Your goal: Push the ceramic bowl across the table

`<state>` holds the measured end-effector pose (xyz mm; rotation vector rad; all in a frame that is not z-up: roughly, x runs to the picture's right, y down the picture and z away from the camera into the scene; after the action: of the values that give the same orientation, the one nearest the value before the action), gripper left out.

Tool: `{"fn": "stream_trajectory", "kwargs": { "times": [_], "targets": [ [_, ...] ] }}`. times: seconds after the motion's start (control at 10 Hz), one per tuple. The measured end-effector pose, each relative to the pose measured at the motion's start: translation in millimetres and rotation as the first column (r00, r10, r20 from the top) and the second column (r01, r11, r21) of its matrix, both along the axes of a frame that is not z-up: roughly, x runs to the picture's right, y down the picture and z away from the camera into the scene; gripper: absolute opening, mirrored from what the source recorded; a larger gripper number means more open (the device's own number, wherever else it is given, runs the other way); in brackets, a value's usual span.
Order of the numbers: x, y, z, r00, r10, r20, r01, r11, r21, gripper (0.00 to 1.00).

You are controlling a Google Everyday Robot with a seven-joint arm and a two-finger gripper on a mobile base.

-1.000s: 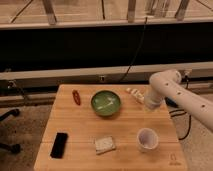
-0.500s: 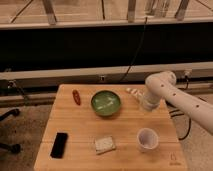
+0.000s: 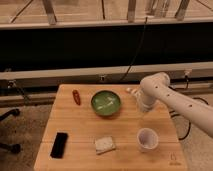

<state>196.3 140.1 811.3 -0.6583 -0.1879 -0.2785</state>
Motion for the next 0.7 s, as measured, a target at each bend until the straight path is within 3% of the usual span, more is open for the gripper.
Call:
{"fn": "stream_trajectory", "kwargs": {
  "times": [0.4, 0.7],
  "targets": [
    [-13.1, 4.5, 7.8, 0.998, -0.055, 0.028, 0.055, 0.9985, -0.007, 0.04],
    [-38.8, 8.4, 14.8, 0.992, -0.112, 0.056, 0.113, 0.9934, -0.021, 0.04]
  ]
}}
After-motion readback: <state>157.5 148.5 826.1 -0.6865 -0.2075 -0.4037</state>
